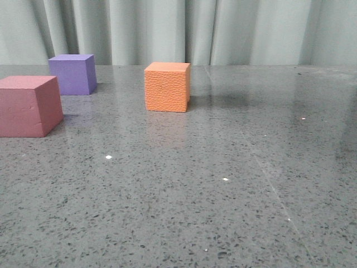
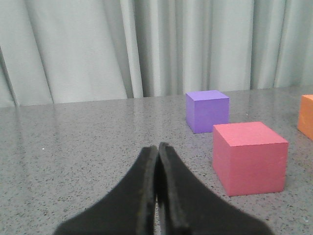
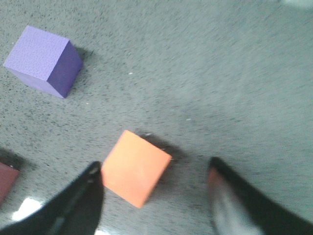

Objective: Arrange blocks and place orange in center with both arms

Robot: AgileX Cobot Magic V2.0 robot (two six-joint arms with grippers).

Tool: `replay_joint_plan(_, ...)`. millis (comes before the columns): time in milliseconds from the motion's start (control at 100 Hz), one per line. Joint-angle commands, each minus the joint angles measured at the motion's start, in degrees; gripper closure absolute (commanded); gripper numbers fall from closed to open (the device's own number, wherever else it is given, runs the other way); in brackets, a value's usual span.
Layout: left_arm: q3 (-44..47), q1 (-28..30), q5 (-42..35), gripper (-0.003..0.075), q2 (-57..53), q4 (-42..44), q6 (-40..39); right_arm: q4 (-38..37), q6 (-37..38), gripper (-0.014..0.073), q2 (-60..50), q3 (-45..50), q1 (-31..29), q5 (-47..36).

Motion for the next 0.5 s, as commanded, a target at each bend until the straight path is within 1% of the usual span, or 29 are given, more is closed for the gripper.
replay_joint_plan(0, 3.24, 0.14, -4.42, 0.0739, -1.87, -0.52, -0.12, -5.43, -3.05, 0.0311, -6.3, -0.43, -0.02, -0.84)
replay_joint_plan(20, 3.24, 0.14, -4.42, 0.0739, -1.87, -0.52, -0.12, -6.16, -3.13, 0.0339, -7.1, 0.0, -0.02, -0.62)
replay_joint_plan(70, 3.24, 0.14, -4.42, 0.0739, -1.87, -0.52, -0.12, -8.81, -3.13, 0.0449, -9.05, 1.37, -0.02, -0.44)
replay_joint_plan(90, 3.24, 0.14, -4.42, 0.0739, -1.87, -0.52, -0.12, -9.39, -3.13, 0.0476, -9.94, 2.1, -0.02, -0.44)
replay_joint_plan(140, 3.24, 0.14, -4.42, 0.0739, -1.87, -0.52, -0.12, -11.27, -3.13, 0.0575, -12.11, 4.08, -0.25, -0.65)
replay_joint_plan(200, 3.24, 0.14, -4.42, 0.0739, -1.87, -0.52, -0.12, -11.83, -3.13, 0.0661, -15.26, 6.86, -0.86, -1.22)
replay_joint_plan(320, 3.24, 0.14, -4.42, 0.0739, -1.87, -0.52, -0.12, -11.83, -3.13, 0.0657, -22.23, 15.15, -3.57, -3.76)
replay_joint_plan(490, 3.24, 0.14, -4.42, 0.0739, -1.87, -0.52, -0.12, -11.77, -3.06, 0.0657, -33.72, 32.98, -8.83, -10.23)
